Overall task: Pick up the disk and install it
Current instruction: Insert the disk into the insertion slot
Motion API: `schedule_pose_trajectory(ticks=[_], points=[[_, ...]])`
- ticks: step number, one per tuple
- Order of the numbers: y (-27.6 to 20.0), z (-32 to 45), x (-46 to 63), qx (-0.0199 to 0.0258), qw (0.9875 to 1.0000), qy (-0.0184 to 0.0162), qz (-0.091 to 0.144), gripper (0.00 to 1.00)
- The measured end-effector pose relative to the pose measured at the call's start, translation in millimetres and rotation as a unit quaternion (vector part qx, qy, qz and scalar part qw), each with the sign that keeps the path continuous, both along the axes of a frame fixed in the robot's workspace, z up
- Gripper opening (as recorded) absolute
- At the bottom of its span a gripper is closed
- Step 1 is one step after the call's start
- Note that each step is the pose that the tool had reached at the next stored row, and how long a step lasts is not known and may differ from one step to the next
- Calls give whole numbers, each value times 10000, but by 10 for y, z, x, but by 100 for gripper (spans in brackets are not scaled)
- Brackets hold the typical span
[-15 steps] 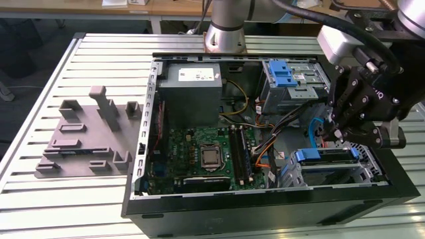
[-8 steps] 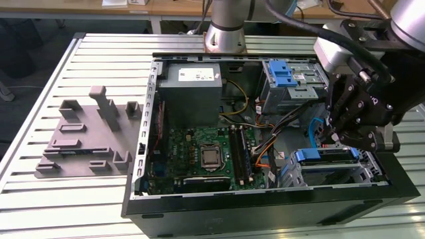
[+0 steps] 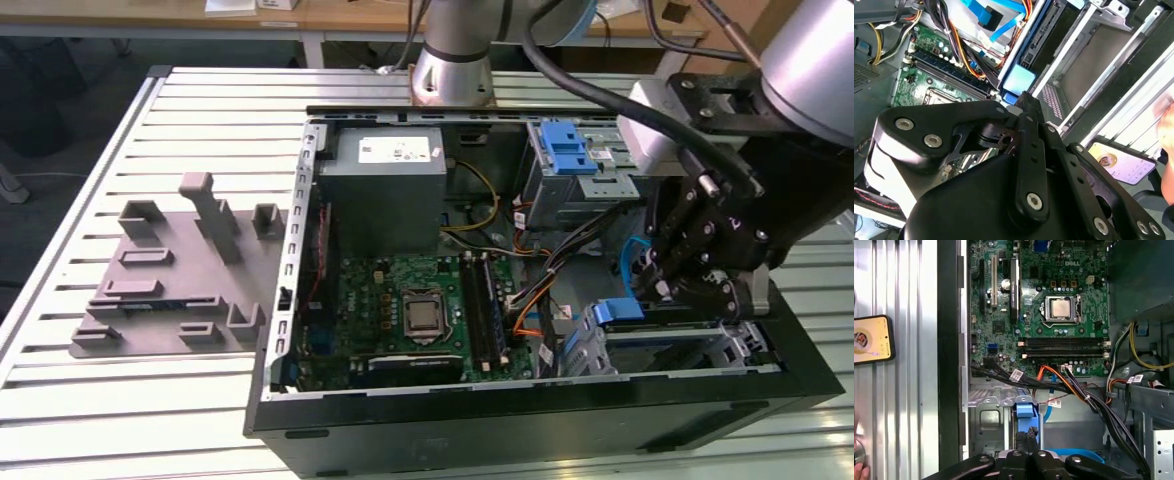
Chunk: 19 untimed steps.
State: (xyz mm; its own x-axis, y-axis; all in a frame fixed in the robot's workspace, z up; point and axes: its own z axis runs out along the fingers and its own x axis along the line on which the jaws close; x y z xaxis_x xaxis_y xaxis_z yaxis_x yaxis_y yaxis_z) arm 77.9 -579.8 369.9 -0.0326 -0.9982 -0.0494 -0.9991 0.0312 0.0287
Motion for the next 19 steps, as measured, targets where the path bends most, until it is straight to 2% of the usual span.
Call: schedule_pose_trajectory(ticks=[11,19], points=[[0,-196,1,0,10000,0,0,11],[0,-267,3,0,10000,0,0,11]])
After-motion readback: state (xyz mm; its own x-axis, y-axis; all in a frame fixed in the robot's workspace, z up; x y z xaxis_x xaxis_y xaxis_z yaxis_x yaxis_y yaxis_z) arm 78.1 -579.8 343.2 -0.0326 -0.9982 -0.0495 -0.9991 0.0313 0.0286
